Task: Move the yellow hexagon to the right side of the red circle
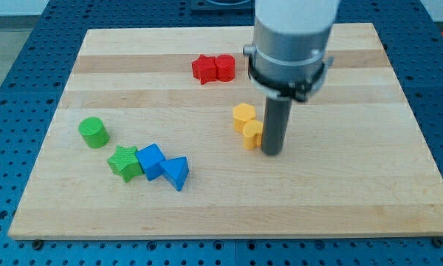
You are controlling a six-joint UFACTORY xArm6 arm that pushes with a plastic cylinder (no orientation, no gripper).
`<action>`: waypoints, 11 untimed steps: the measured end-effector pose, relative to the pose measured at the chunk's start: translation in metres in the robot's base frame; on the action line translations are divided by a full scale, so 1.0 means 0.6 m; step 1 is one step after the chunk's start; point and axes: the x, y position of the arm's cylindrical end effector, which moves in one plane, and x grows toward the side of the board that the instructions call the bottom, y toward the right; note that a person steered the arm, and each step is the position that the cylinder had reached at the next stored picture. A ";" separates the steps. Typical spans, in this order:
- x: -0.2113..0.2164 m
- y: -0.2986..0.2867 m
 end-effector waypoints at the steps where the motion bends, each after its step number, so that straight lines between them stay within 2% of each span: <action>1: -0.069 0.000; 3: -0.073 0.003; 4: -0.004 0.041; 5: 0.039 0.018; 6: 0.040 -0.044; 8: -0.014 -0.132; 9: -0.072 -0.135; 10: -0.101 -0.130; 11: -0.102 -0.129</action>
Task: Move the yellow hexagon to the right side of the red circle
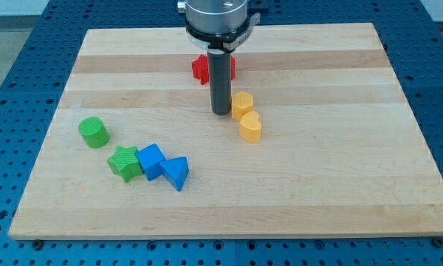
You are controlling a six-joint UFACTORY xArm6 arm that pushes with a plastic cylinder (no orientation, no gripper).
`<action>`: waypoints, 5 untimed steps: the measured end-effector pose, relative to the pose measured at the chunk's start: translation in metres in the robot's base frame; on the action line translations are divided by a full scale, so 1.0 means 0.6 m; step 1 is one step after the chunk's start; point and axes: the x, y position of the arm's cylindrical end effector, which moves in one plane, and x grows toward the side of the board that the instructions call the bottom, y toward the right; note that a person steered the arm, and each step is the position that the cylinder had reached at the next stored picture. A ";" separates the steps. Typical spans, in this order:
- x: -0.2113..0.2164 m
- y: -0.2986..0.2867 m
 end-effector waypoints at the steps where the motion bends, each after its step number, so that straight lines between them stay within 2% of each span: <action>1: 0.049 -0.006; 2: 0.042 0.031; 4: 0.034 0.044; 5: -0.017 0.053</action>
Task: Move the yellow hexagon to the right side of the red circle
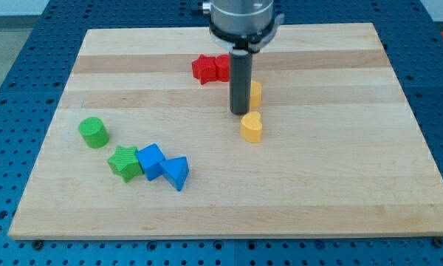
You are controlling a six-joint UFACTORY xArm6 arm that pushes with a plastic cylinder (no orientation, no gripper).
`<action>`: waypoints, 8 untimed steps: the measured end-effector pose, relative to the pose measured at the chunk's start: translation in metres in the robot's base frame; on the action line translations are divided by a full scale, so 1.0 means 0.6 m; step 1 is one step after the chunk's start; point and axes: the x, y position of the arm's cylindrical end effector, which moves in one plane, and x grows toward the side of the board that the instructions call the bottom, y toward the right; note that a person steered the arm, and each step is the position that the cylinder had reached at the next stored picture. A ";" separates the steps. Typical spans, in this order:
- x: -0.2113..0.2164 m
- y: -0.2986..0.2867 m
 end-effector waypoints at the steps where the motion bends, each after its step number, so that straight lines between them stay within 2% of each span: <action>1: 0.000 0.000; 3: 0.001 0.038; 4: -0.041 0.052; 6: -0.015 0.049; 7: 0.014 0.140; 8: 0.000 0.149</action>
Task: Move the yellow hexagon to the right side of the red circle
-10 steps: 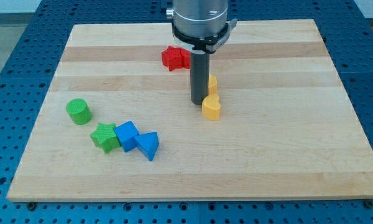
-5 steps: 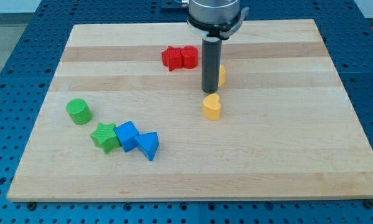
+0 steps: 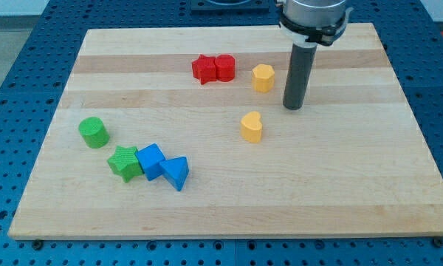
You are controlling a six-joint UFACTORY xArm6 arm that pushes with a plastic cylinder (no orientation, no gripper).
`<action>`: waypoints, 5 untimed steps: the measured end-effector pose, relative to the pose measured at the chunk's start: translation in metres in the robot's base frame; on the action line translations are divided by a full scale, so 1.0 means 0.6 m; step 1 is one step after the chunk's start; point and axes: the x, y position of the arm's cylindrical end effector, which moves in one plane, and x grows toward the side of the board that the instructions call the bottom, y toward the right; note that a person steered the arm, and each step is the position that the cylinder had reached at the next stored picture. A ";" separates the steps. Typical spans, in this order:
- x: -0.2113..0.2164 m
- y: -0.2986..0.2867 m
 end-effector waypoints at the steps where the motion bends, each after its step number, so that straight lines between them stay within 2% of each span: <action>1: -0.038 -0.015; 3: -0.077 -0.074; 5: -0.077 -0.118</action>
